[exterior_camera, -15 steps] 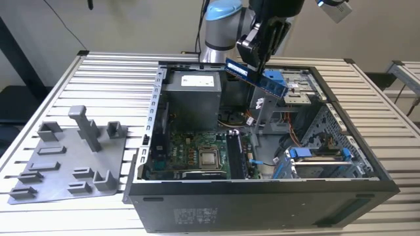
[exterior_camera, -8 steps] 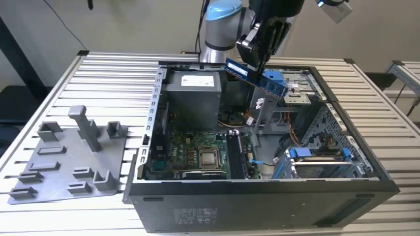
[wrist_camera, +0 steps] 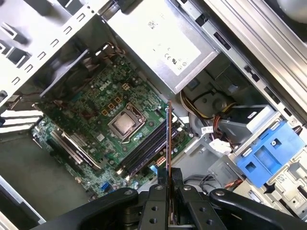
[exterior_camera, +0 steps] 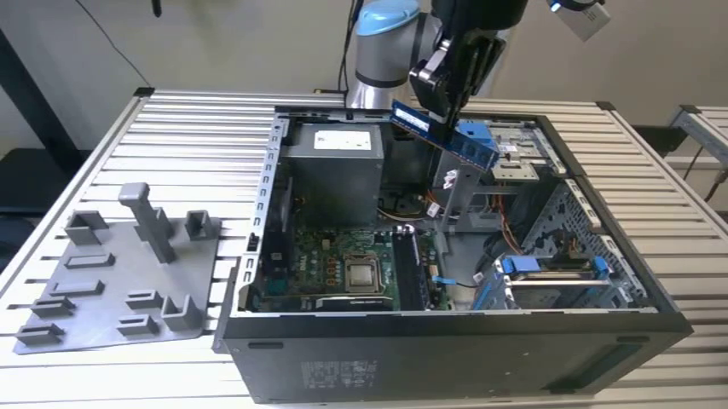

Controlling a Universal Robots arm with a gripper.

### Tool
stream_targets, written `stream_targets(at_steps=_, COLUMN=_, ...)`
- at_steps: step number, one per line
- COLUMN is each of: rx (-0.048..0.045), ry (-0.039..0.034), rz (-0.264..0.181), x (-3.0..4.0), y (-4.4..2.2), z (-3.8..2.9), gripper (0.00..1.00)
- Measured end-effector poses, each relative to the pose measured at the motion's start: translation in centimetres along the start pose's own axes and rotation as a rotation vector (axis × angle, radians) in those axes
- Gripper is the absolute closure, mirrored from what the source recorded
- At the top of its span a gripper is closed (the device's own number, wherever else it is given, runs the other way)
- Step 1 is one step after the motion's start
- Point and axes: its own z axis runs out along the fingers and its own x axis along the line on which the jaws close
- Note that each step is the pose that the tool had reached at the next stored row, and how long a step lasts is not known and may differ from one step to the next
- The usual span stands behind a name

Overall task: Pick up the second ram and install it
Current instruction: 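Insert the second ram into the second slot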

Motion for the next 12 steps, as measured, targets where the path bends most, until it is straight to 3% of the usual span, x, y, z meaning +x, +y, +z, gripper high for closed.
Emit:
stream_targets(at_steps=9, rx=-0.0005, ry=-0.0003, rz=0.034, x=-0.04, y=-0.05, z=0.00, gripper=0.86)
stream_targets(at_steps=12, rx=-0.0003, ry=-0.0016, rz=0.081, x=-0.04, y=-0.06, z=0.05, gripper=0.86)
